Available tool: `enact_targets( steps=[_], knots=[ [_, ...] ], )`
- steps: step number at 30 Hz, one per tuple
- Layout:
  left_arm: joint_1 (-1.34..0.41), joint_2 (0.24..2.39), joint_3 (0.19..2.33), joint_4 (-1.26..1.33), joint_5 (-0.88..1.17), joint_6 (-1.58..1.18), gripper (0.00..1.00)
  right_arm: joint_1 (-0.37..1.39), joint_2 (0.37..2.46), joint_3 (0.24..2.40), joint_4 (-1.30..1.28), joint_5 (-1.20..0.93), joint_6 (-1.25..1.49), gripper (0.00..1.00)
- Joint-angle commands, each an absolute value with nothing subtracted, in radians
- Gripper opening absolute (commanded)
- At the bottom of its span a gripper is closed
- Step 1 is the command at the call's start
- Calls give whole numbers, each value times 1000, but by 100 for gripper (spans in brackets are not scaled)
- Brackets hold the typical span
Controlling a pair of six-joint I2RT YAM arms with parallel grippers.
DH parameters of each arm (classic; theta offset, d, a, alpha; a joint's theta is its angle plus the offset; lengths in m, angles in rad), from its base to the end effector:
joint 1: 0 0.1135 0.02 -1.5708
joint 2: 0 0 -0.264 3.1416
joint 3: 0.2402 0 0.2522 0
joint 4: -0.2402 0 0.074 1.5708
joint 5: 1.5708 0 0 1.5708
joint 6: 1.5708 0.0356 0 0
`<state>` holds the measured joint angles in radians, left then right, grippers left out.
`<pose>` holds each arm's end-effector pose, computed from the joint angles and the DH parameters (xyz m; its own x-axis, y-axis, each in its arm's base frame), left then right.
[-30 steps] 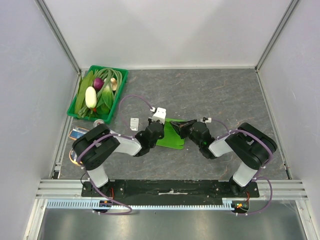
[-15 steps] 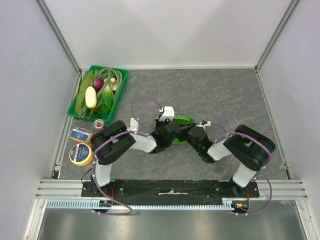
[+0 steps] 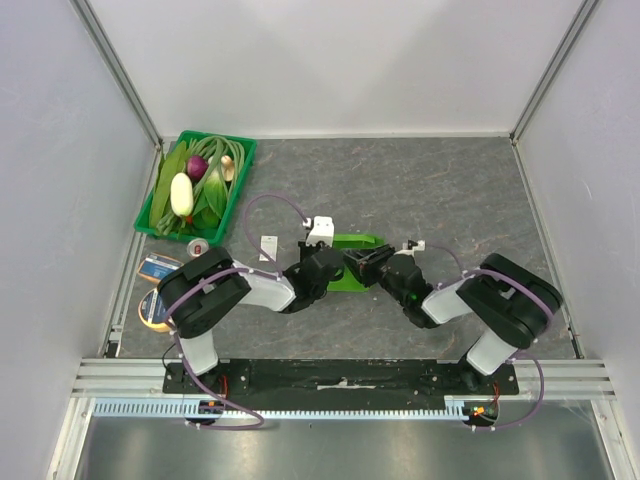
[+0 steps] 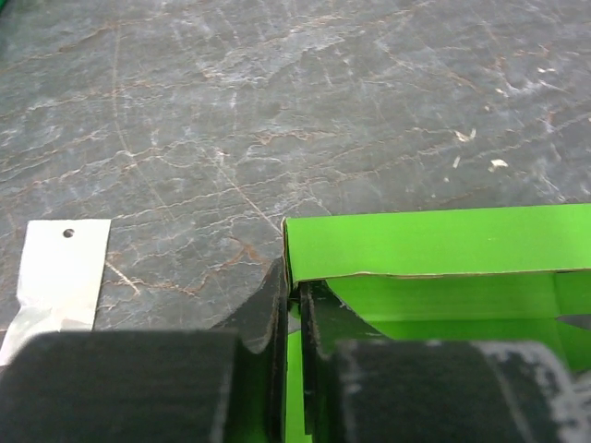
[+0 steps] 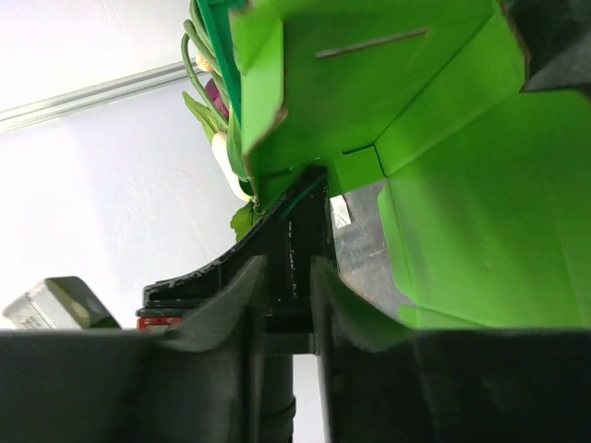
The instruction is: Fold the paper box
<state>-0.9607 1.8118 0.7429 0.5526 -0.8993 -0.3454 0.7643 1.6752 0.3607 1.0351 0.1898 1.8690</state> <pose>0.2160 -0.2603 0.1365 -0.3067 0.0711 -0.9491 0.0170 0.9975 0.0692 0.2013 0.1836 0.1243 -0.4660 0.8537 0.2327 0.3515 -0.0627 0.9341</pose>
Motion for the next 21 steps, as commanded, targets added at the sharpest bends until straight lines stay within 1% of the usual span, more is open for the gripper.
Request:
enact_targets(
  steps=[1,2,3,4,5,6,7,8,9,11,12,13,14,15,16,17,18,19,21],
  knots=[
    [-960,1793,661,621,-746,-301,15,733,1530,331,876,169,1737,46],
    [-960,1789,651,617,-736,-311,20,714,1472,330,846,164,1674,50],
    [-960,1775,647,614,-733,-322,25,701,1441,340,760,154,1631,55],
    [-962,1766,643,611,-712,-337,28,692,1409,351,703,149,1593,64],
    [-960,1758,628,609,-704,-345,31,675,1344,362,649,147,1553,68],
    [-960,1726,618,607,-700,-353,38,666,1315,385,561,140,1452,71],
    [-960,1708,597,603,-687,-370,41,655,1287,400,511,137,1403,76],
    [-960,1682,586,586,-684,-379,45,638,1243,419,468,135,1341,79],
    [-960,1624,575,568,-683,-391,50,626,1227,458,374,123,1240,80],
    [-959,1542,535,504,-654,-422,53,595,1172,482,295,92,1149,82],
    [-959,1498,517,482,-643,-436,55,580,1152,488,288,68,1059,84],
    [-954,1371,474,454,-597,-458,57,563,1123,506,253,11,1014,85],
    [-939,1309,457,422,-547,-472,58,520,1108,529,153,2,965,85],
    [-872,1233,440,343,-478,-491,62,502,1092,560,135,-53,892,87],
    [-820,1130,427,303,-286,-543,64,485,1082,580,112,-87,762,89],
    [-760,1093,428,266,-190,-570,65,450,1089,612,7,-148,685,89],
    [-664,1075,437,179,-111,-593,64,425,1104,680,-52,-173,631,89],
    [-640,1063,468,155,-30,-592,62,395,1120,708,-90,-198,562,88],
    [-634,1066,486,149,-14,-545,56,312,1166,762,-127,-303,513,86]
  ],
)
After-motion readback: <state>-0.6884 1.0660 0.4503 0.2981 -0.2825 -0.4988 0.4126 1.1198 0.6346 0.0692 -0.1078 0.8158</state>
